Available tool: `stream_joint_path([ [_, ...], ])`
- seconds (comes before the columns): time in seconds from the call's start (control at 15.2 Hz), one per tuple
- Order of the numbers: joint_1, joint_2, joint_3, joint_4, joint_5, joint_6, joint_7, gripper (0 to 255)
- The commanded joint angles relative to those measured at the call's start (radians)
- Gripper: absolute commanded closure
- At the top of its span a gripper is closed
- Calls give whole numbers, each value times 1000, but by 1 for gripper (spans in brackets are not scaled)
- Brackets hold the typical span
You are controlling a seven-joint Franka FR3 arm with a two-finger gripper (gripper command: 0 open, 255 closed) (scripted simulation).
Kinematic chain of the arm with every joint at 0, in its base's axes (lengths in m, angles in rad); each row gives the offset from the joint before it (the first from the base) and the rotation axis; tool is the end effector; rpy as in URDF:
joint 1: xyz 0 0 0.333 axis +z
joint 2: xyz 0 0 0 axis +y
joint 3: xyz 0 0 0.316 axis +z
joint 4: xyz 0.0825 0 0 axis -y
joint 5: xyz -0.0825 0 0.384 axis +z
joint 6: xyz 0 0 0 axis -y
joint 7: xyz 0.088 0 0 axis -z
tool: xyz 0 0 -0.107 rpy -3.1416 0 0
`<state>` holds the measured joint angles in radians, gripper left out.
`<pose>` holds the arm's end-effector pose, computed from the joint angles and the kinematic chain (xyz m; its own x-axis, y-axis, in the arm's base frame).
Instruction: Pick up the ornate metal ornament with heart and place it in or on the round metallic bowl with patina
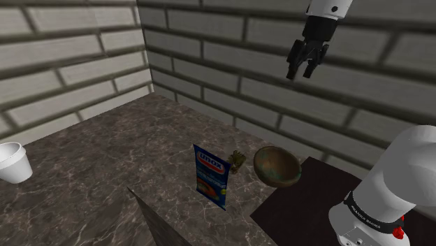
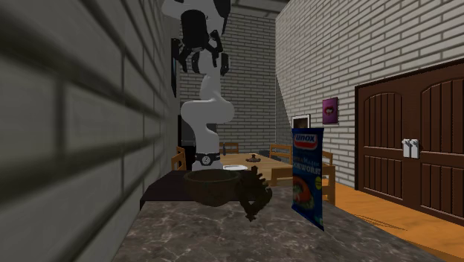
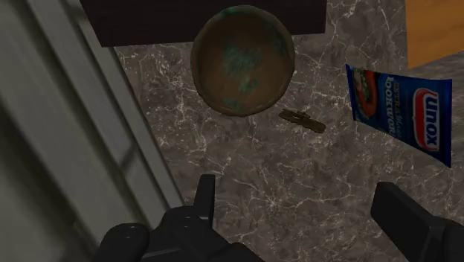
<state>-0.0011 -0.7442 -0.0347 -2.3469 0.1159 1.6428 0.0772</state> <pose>0.3254 -0.0031 0.5889 0.9933 -0.1121 0.0283 -0.1070 -0.9841 -0.1415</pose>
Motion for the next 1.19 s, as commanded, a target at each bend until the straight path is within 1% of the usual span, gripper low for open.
stream_joint_path([
  [0.0,0,0,0,0,0,0,0,0],
  [0.53,144,166,-59,-114,-10,249,-399,0],
  [1.12,301,410,-94,-171,12,513,-844,0],
])
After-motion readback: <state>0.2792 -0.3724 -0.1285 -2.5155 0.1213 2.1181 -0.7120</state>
